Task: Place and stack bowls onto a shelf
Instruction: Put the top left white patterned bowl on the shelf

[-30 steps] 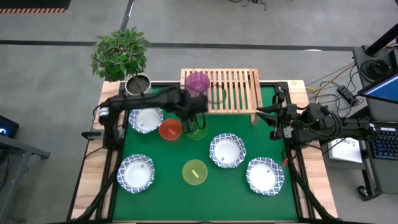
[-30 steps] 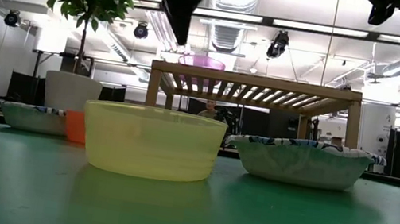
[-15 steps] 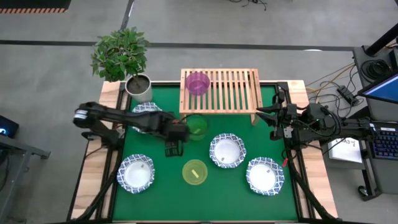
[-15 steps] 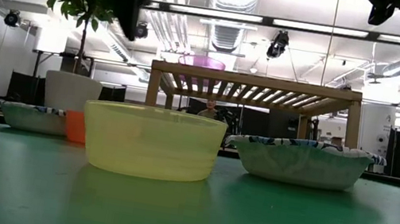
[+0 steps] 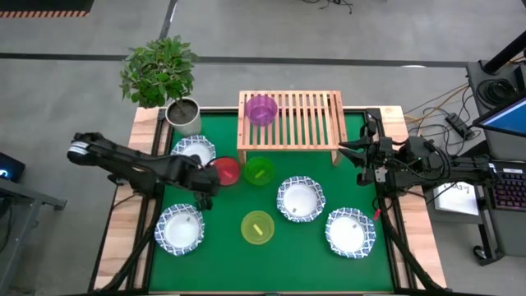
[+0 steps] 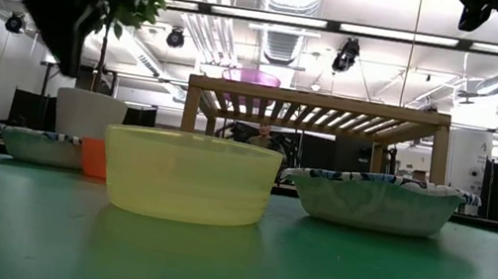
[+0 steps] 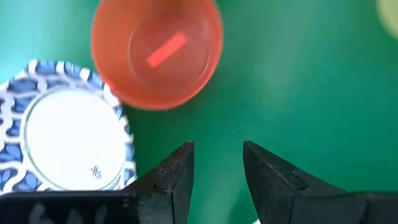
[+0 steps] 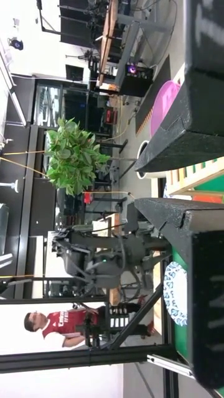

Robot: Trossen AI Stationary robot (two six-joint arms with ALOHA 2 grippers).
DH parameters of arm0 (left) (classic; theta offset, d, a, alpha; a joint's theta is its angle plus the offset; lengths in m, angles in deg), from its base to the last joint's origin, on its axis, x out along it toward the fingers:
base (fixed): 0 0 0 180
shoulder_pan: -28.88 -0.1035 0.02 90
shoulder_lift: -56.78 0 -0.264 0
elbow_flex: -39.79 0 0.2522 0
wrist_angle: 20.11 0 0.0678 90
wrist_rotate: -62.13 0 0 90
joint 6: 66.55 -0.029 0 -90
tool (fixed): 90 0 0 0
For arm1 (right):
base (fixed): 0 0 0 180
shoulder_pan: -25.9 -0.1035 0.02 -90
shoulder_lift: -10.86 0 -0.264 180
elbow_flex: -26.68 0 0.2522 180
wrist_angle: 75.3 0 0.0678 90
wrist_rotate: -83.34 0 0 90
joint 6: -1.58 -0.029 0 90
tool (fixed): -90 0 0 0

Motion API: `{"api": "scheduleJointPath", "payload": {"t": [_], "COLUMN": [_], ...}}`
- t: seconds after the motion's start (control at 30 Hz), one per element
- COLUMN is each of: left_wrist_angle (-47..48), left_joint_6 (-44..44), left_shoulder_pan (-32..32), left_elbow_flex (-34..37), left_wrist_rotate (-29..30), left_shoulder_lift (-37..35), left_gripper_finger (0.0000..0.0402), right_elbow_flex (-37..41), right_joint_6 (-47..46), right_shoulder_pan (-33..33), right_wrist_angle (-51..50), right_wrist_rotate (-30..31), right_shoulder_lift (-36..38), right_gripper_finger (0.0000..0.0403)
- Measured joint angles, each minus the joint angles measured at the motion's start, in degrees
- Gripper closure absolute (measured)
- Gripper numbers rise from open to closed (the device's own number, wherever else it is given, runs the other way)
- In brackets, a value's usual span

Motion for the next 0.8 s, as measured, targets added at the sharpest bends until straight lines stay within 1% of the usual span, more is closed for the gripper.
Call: {"api": "scheduleJointPath", "payload": {"t": [0.1,0.17,0.37,0.53,0.6,0.8], "left_wrist_angle": [-0.17,-0.24,-0.42,-2.71,-3.05,-5.42], "left_joint_6": [-0.22,-0.24,-0.37,-0.30,-0.38,-0.67], "left_shoulder_pan": [0.00,0.00,-0.22,-1.26,-2.13,-5.08], "left_elbow_flex": [3.31,5.08,10.07,14.13,14.35,13.76], "left_wrist_rotate": [0.84,2.43,9.20,11.00,10.69,12.26], "left_shoulder_lift": [-1.00,-1.44,-1.63,-1.65,-1.36,0.08], "left_gripper_finger": [0.0281,0.0281,0.0281,0.0285,0.0290,0.0309], "right_elbow_flex": [0.00,0.00,0.00,0.00,0.00,0.00], "right_joint_6": [0.00,0.04,0.13,0.30,0.56,0.87], "right_shoulder_pan": [0.00,0.00,0.00,0.00,0.00,0.00], "right_wrist_angle": [0.01,0.02,0.00,0.01,0.02,0.01], "right_wrist_rotate": [0.00,0.00,0.02,0.02,0.02,0.04], "right_shoulder_lift": [0.01,-0.01,0.01,-0.01,-0.01,-0.01], "right_gripper_finger": [0.0335,0.0335,0.0335,0.0335,0.0335,0.0335]}}
